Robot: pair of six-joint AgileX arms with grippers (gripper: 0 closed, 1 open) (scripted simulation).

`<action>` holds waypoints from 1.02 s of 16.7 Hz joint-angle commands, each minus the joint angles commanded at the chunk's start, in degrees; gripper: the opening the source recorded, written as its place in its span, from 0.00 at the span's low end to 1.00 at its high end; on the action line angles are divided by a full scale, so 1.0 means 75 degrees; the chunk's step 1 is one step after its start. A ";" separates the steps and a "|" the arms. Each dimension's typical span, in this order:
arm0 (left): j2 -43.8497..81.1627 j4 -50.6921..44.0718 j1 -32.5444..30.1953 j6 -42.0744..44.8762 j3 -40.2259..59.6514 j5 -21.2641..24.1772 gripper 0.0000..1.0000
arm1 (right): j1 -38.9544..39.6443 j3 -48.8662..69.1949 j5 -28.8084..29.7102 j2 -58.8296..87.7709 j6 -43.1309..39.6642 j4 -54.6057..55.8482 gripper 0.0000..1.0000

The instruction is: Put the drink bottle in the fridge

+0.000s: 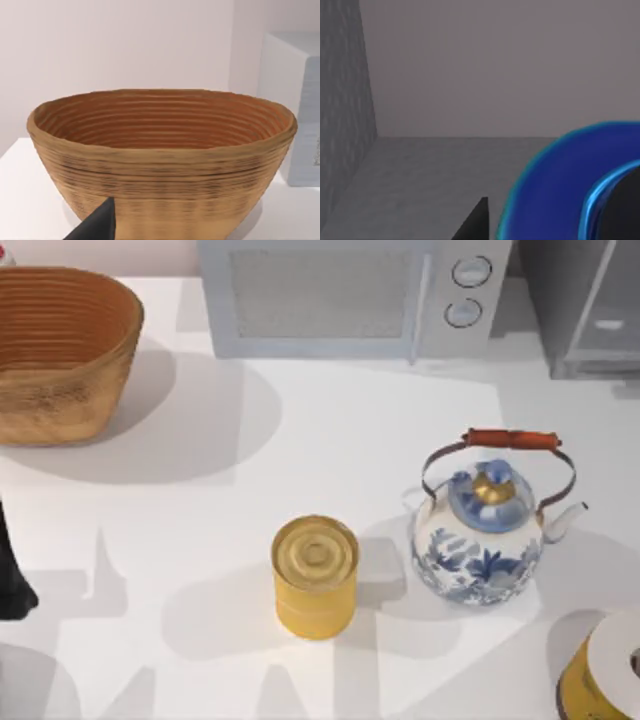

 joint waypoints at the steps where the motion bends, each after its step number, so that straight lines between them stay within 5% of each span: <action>1: 0.0000 0.0000 0.0000 0.0000 0.0000 0.0000 1.00 | -0.0037 0.0133 -0.0034 0.0261 0.0002 0.0152 0.01; 10: 0.0000 0.0000 0.0000 0.0000 0.0000 0.0000 1.00 | -0.0027 0.0360 -0.0054 0.0641 0.0015 0.0241 0.01; 17: 0.0000 0.0000 0.0000 0.0000 0.0000 0.0000 1.00 | 0.0197 0.2900 0.0186 0.1947 0.0006 -0.0867 0.01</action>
